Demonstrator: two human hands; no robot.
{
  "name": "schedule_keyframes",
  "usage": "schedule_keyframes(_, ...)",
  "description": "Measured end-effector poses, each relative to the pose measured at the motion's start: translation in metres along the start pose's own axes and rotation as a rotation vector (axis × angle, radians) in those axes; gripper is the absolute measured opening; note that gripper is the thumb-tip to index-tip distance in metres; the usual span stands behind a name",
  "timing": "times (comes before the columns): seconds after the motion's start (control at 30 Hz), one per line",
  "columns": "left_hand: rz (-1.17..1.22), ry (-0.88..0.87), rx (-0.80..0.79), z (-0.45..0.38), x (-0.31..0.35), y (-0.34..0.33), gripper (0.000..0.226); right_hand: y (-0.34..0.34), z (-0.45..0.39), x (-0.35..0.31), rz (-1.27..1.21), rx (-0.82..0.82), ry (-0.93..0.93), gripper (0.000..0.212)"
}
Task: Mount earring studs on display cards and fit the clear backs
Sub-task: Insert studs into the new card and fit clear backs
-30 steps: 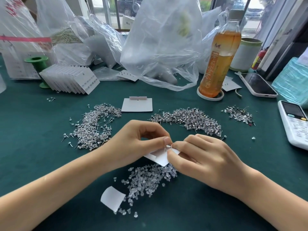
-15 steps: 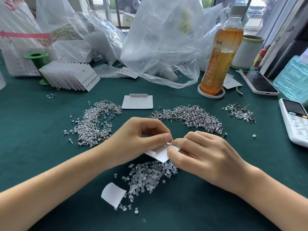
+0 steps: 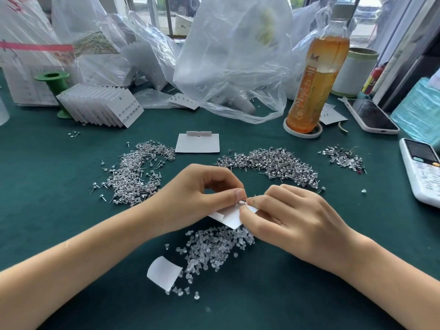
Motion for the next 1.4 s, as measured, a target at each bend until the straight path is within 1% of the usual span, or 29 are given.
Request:
schedule_keyframes(0.3,0.027,0.025,-0.045,0.0009,-0.0031,-0.0027,0.010,-0.0002,0.0031,-0.0035,0.031,0.011,0.012,0.021)
schedule_keyframes(0.43,0.040,0.029,-0.057,0.0005,-0.0031,-0.0032,0.018,-0.0010,0.0027,-0.0034,0.047,0.010,0.013,0.023)
schedule_keyframes(0.53,0.039,0.036,-0.074,0.0004,-0.0031,-0.0041,0.019,-0.0016,0.0023,-0.0039,0.050,0.001,0.017,0.024)
schedule_keyframes(0.7,0.109,0.039,-0.013,0.0002,-0.0035,-0.0020,0.010,0.0008,0.0019,-0.0008,0.027,0.005,-0.010,0.019)
schedule_keyframes(0.83,0.128,0.049,0.006,0.0005,-0.0035,-0.0024,0.009,0.0014,0.0011,-0.0013,0.034,0.013,-0.012,0.019)
schedule_keyframes(1.0,0.123,0.066,0.013,0.0010,-0.0037,-0.0022,0.022,0.0009,0.0022,-0.0006,0.021,0.009,-0.013,0.020)
schedule_keyframes(1.13,0.132,0.073,-0.017,0.0009,-0.0038,-0.0033,0.015,0.0010,0.0018,-0.0028,0.032,0.016,-0.005,0.021)
schedule_keyframes(1.27,0.131,0.077,-0.034,0.0018,-0.0029,-0.0030,0.014,0.0017,0.0014,-0.0038,0.035,0.022,-0.005,0.022)
schedule_keyframes(1.4,0.151,0.087,-0.018,0.0014,-0.0047,-0.0038,0.011,0.0016,0.0014,-0.0030,0.031,0.019,-0.011,0.021)
Point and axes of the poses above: each hand's wrist, its own z-axis away from the middle knuckle, its own y-axis out of the back of the hand, x = y × z, the point moved 8 cm from there along -z, towards the middle knuckle, and after that the axes turned 4 degrees about -x, right-handed, at the moved point
